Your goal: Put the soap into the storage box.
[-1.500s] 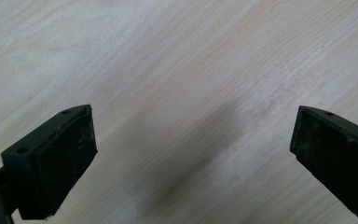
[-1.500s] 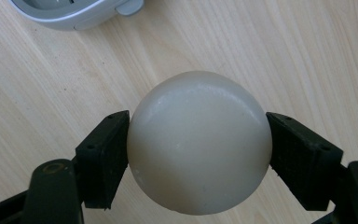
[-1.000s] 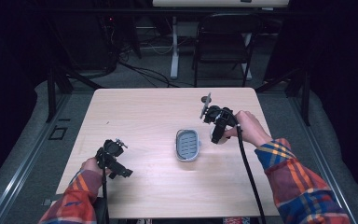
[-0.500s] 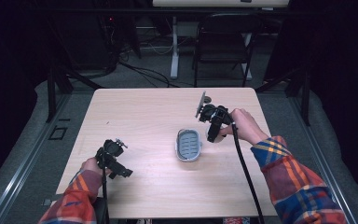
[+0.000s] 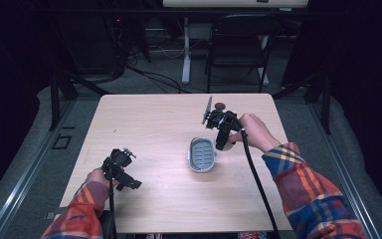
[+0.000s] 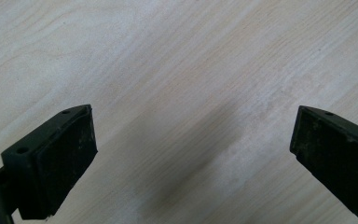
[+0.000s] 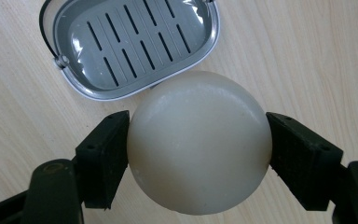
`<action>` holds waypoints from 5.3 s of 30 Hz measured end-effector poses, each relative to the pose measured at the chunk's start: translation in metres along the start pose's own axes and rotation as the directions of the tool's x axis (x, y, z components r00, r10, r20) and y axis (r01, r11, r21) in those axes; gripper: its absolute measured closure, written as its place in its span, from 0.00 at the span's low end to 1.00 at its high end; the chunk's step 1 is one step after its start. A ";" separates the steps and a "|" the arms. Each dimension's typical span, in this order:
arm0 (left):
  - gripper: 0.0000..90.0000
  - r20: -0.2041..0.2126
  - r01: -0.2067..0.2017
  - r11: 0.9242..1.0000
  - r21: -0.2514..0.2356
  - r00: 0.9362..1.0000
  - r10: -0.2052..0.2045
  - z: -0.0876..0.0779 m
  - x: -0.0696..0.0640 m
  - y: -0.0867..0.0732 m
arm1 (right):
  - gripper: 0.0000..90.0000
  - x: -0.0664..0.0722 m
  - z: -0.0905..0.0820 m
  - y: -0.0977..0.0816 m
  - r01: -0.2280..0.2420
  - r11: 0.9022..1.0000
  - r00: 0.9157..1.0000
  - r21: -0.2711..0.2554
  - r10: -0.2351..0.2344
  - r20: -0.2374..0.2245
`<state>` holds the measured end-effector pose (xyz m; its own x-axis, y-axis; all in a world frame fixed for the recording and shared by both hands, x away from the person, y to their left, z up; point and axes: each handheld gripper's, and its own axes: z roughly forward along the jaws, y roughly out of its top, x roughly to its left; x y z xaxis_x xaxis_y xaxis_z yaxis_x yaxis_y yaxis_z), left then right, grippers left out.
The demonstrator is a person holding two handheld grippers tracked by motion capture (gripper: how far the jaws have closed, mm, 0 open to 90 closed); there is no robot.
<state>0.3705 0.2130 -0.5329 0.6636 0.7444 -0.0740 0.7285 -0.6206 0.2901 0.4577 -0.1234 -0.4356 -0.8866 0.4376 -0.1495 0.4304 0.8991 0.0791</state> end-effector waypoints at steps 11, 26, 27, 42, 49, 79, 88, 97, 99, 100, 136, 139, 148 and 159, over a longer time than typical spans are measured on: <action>0.00 0.002 -0.002 1.000 0.000 1.000 0.002 0.000 0.000 0.000 | 0.27 0.005 0.003 0.013 0.023 1.000 1.000 -0.001 -0.023 -0.009; 0.00 0.004 -0.002 1.000 0.000 1.000 0.002 0.000 0.001 0.000 | 0.27 0.013 0.012 0.031 0.057 0.998 0.998 0.000 -0.057 -0.024; 0.00 0.005 0.000 1.000 0.000 1.000 0.000 0.000 0.000 0.000 | 0.27 0.013 0.014 0.033 0.065 0.998 0.997 0.003 -0.065 -0.029; 0.00 0.007 -0.001 1.000 0.000 1.000 0.001 0.001 0.001 0.000 | 0.27 0.020 0.027 0.049 0.084 0.996 0.995 -0.006 -0.084 -0.053; 0.00 0.010 0.001 1.000 0.001 1.000 -0.001 0.001 0.001 0.000 | 0.27 0.024 0.034 0.057 0.094 0.996 0.993 -0.001 -0.093 -0.069; 0.00 0.011 -0.010 1.000 0.002 1.000 0.010 0.001 0.000 0.002 | 0.27 0.031 0.066 0.058 0.052 0.999 0.993 0.004 -0.051 -0.109; 0.00 0.009 -0.010 1.000 0.003 1.000 0.010 0.002 0.000 0.002 | 0.25 0.029 0.057 0.054 0.047 0.999 0.994 -0.027 -0.049 -0.102; 0.00 0.009 -0.010 1.000 0.005 1.000 0.010 0.002 0.000 0.002 | 0.20 0.027 0.042 0.043 0.035 0.997 0.994 -0.068 -0.042 -0.102; 0.00 0.010 -0.010 1.000 0.004 1.000 0.010 0.002 0.000 0.002 | 0.19 0.028 0.039 0.039 0.030 0.996 0.994 -0.084 -0.038 -0.102; 0.00 0.010 -0.010 1.000 0.004 1.000 0.010 0.002 0.000 0.002 | 0.18 0.027 0.036 0.037 0.037 0.996 0.994 -0.082 -0.045 -0.098; 0.00 0.004 -0.007 1.000 0.014 1.000 0.007 0.003 0.000 0.003 | 0.05 0.027 0.028 -0.100 -0.098 0.988 0.995 -0.117 0.098 -0.008; 0.00 0.004 -0.007 1.000 0.013 1.000 0.006 0.003 0.000 0.003 | 0.05 0.028 0.033 -0.111 -0.119 0.984 0.992 -0.131 0.114 -0.046; 0.00 0.006 -0.006 1.000 0.009 1.000 0.006 0.003 -0.002 0.004 | 0.05 0.040 0.052 -0.143 -0.182 0.975 0.982 -0.124 0.175 -0.071; 0.00 0.018 0.002 1.000 -0.010 1.000 -0.002 0.003 -0.002 0.003 | 0.08 0.057 0.066 -0.171 -0.202 0.977 0.979 -0.075 0.200 -0.039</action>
<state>0.3723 0.2090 -0.5344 0.6650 0.7412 -0.0916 0.7282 -0.6164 0.2997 0.3449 -0.2517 -0.5222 -0.7889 0.6077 -0.0919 0.5869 0.7892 0.1809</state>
